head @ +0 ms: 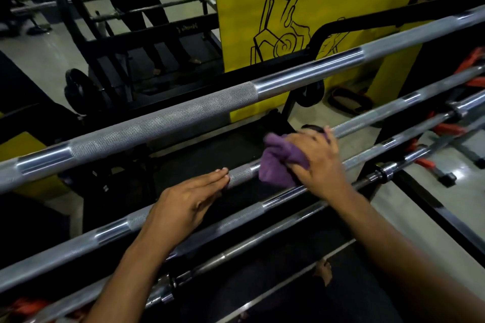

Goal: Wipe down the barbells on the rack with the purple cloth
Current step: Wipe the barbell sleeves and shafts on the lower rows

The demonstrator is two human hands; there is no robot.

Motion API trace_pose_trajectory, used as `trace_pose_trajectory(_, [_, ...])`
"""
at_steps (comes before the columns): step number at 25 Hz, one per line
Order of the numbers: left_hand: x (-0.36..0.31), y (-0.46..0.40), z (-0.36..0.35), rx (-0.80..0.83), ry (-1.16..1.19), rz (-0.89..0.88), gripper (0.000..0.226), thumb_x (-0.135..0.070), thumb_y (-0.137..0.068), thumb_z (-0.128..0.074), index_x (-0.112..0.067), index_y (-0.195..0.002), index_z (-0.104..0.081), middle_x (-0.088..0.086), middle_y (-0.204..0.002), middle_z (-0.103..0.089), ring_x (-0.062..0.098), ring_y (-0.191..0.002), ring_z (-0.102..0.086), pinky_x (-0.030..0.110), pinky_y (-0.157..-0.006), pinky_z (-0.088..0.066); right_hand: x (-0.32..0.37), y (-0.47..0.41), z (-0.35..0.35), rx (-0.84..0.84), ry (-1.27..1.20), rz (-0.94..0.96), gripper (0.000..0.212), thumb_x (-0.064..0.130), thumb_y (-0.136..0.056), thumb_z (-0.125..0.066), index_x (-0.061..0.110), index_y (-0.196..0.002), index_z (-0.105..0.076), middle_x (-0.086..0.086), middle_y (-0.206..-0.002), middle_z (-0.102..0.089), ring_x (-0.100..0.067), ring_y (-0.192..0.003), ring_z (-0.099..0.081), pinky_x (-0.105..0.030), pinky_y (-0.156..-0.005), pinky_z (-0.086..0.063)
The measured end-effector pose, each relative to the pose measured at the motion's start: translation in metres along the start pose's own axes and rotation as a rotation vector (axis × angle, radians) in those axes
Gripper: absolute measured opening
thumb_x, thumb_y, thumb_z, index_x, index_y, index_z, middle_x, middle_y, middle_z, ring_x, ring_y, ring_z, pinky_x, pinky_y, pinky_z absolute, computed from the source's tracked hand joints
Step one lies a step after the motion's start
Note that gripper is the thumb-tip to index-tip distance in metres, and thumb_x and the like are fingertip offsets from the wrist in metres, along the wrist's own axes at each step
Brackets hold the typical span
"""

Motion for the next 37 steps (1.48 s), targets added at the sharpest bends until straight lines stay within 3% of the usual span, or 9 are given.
trace_pose_trajectory(3, [-0.002,-0.003,0.001,-0.022,0.012,-0.003,0.038,-0.034,-0.094,-0.055,-0.027,-0.129,-0.067,-0.017,-0.138,-0.058,-0.004,-0.124,-0.056,0.021,-0.1,-0.049,-0.021,-0.015,0.013,0.005,0.105,-0.189,0.047,0.056,-0.091,-0.045,0.021,-0.113,-0.067,-0.002,-0.11,-0.07,-0.029,-0.11,-0.06,-0.061,-0.109,-0.033])
trace_pose_trajectory(7, [-0.002,-0.007,0.002,-0.045,-0.048,0.074,0.045,-0.053,-0.091,-0.053,-0.033,-0.129,-0.066,-0.021,-0.137,-0.057,-0.003,-0.12,-0.058,0.027,-0.095,-0.055,0.055,-0.004,-0.013,0.133,0.019,0.003,0.053,0.052,-0.084,-0.05,0.026,-0.129,-0.061,0.009,-0.128,-0.064,-0.024,-0.123,-0.054,-0.063,-0.114,-0.024])
trace_pose_trajectory(11, [-0.032,-0.007,-0.018,-0.015,-0.17,0.036,0.072,-0.072,-0.084,-0.052,-0.019,-0.134,-0.06,-0.001,-0.142,-0.057,0.015,-0.134,-0.049,0.045,-0.117,-0.032,0.076,0.033,-0.009,0.086,-0.216,-0.018,0.056,0.044,-0.087,-0.053,0.031,-0.141,-0.052,0.014,-0.147,-0.05,-0.016,-0.143,-0.038,-0.061,-0.12,-0.015])
trace_pose_trajectory(15, [-0.082,0.001,-0.053,-0.11,0.283,0.144,0.038,-0.045,-0.092,-0.065,-0.024,-0.123,-0.056,-0.009,-0.125,-0.063,0.003,-0.122,-0.055,0.041,-0.106,-0.043,0.053,0.071,0.008,-0.001,-0.506,-0.22,0.045,0.05,-0.098,-0.055,0.03,-0.138,-0.056,0.016,-0.14,-0.056,-0.01,-0.136,-0.048,-0.052,-0.113,-0.035])
trace_pose_trajectory(19, [-0.094,-0.014,-0.079,-0.018,0.559,0.267,0.029,-0.01,-0.095,-0.063,-0.029,-0.116,-0.062,-0.015,-0.106,-0.07,0.007,-0.096,-0.068,0.039,-0.081,-0.055,0.017,0.111,0.008,0.056,-0.744,-0.549,0.045,0.054,-0.091,-0.062,0.043,-0.134,-0.052,0.017,-0.132,-0.058,-0.004,-0.125,-0.056,-0.028,-0.104,-0.046])
trace_pose_trajectory(22, [-0.099,-0.035,-0.09,0.079,0.429,0.239,0.039,-0.025,-0.096,-0.06,-0.043,-0.129,-0.05,-0.017,-0.111,-0.069,0.009,-0.099,-0.067,0.035,-0.082,-0.054,-0.011,0.149,0.016,-0.015,-0.803,-0.886,0.05,0.062,-0.083,-0.06,0.047,-0.13,-0.048,0.014,-0.131,-0.058,0.001,-0.117,-0.058,-0.023,-0.092,-0.047])
trace_pose_trajectory(28, [-0.158,-0.074,-0.113,0.186,0.313,-0.037,0.041,-0.035,-0.095,-0.059,-0.038,-0.134,-0.048,-0.009,-0.123,-0.066,0.017,-0.106,-0.063,0.035,-0.086,-0.053,-0.005,0.217,-0.013,-0.077,-1.675,-1.642,0.074,0.075,-0.087,-0.046,0.011,-0.118,-0.068,-0.024,-0.118,-0.067,-0.04,-0.102,-0.067,-0.055,-0.082,-0.057])
trace_pose_trajectory(32, [-0.226,-0.056,-0.152,0.458,0.254,-0.35,0.052,-0.036,-0.098,-0.055,-0.03,-0.147,-0.041,-0.002,-0.132,-0.061,0.022,-0.113,-0.058,0.039,-0.091,-0.051,-0.024,0.204,0.004,-0.603,-1.798,-1.585,0.061,0.063,-0.093,-0.047,0.009,-0.087,-0.075,-0.012,-0.076,-0.075,-0.025,-0.065,-0.073,-0.033,-0.065,-0.059])
trace_pose_trajectory(37, [-0.231,-0.077,-0.143,0.505,0.246,-0.542,0.059,-0.036,-0.102,-0.051,-0.025,-0.155,-0.03,0.0,-0.14,-0.056,0.02,-0.12,-0.054,0.034,-0.098,-0.046,-0.074,0.19,0.051,-0.933,-1.731,-1.346,0.059,0.062,-0.092,-0.054,0.015,-0.124,-0.071,-0.009,-0.119,-0.073,-0.028,-0.105,-0.072,-0.045,-0.101,-0.05])
Point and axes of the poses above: each hand's wrist, its own y-axis away from the middle knuckle, its own z-axis out of the back of the hand, x = y × z, the point moved 7 cm from there along -y, towards the middle knuckle
